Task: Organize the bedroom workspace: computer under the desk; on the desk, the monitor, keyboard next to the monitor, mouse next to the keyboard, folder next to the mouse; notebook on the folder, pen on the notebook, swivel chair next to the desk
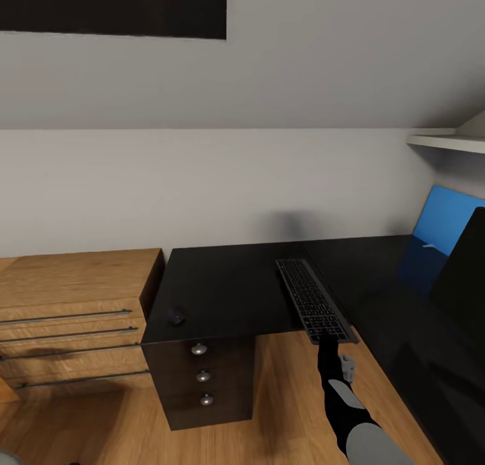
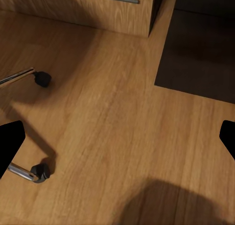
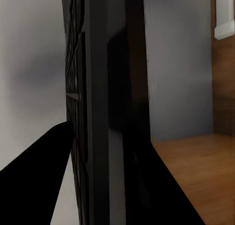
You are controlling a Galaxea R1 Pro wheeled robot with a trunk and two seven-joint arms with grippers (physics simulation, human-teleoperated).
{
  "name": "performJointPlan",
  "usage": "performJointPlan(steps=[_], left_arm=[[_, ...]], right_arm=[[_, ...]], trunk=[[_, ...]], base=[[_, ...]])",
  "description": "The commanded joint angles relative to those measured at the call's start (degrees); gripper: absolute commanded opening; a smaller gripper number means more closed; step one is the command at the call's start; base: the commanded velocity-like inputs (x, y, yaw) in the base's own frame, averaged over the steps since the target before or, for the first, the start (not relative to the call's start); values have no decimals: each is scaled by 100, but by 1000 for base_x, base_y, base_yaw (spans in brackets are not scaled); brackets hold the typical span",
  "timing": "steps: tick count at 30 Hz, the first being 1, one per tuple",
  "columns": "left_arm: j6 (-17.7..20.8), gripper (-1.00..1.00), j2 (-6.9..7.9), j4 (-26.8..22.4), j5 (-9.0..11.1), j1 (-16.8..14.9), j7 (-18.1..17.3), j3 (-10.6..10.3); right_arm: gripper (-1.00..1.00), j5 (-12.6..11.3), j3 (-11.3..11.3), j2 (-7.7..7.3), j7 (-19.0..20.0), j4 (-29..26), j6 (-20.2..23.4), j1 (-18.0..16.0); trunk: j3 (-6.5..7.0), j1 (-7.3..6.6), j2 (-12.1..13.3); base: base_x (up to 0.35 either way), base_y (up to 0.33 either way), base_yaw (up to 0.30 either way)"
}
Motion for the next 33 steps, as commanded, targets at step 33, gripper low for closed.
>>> performJointPlan(steps=[33], left_arm=[[-16, 100, 1, 2, 3, -3, -5, 17]], right_arm=[[-100, -63, -1, -1, 19, 3, -2, -5]], trunk=[[-311, 374, -687]], base=[[0, 0, 0]])
